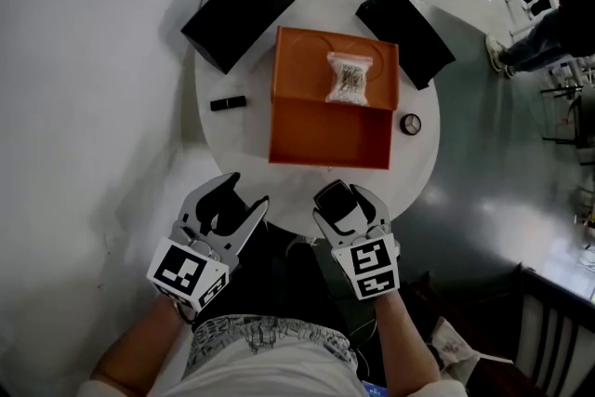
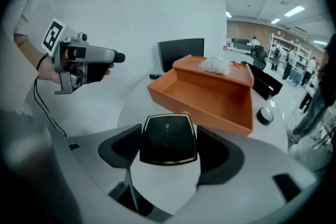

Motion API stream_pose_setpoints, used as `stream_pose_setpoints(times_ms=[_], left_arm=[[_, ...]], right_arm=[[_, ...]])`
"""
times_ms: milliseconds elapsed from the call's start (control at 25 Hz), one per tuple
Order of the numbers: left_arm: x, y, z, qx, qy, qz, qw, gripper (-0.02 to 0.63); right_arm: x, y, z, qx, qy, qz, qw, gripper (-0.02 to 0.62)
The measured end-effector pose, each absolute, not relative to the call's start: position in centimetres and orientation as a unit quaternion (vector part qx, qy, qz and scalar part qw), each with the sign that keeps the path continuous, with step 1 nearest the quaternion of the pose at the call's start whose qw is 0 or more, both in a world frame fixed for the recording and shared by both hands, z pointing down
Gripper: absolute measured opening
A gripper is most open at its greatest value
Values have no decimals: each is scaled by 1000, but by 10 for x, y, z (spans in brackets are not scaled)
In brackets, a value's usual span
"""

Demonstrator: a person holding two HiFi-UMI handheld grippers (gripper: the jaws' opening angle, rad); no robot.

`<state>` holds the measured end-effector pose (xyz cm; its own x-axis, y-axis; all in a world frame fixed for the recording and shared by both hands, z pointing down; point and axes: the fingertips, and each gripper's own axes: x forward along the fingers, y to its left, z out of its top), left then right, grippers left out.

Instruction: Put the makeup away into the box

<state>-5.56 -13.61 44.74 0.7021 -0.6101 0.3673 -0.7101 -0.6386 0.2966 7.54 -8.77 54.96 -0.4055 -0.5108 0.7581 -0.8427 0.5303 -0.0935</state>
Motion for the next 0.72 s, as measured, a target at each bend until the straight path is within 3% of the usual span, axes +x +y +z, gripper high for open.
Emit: stream_pose_setpoints(times_ms=[720], left_arm=[[-88, -175, 426, 879, -418, 97, 207, 241]], right_arm=[[54, -179, 508, 398, -833, 217, 317, 343]])
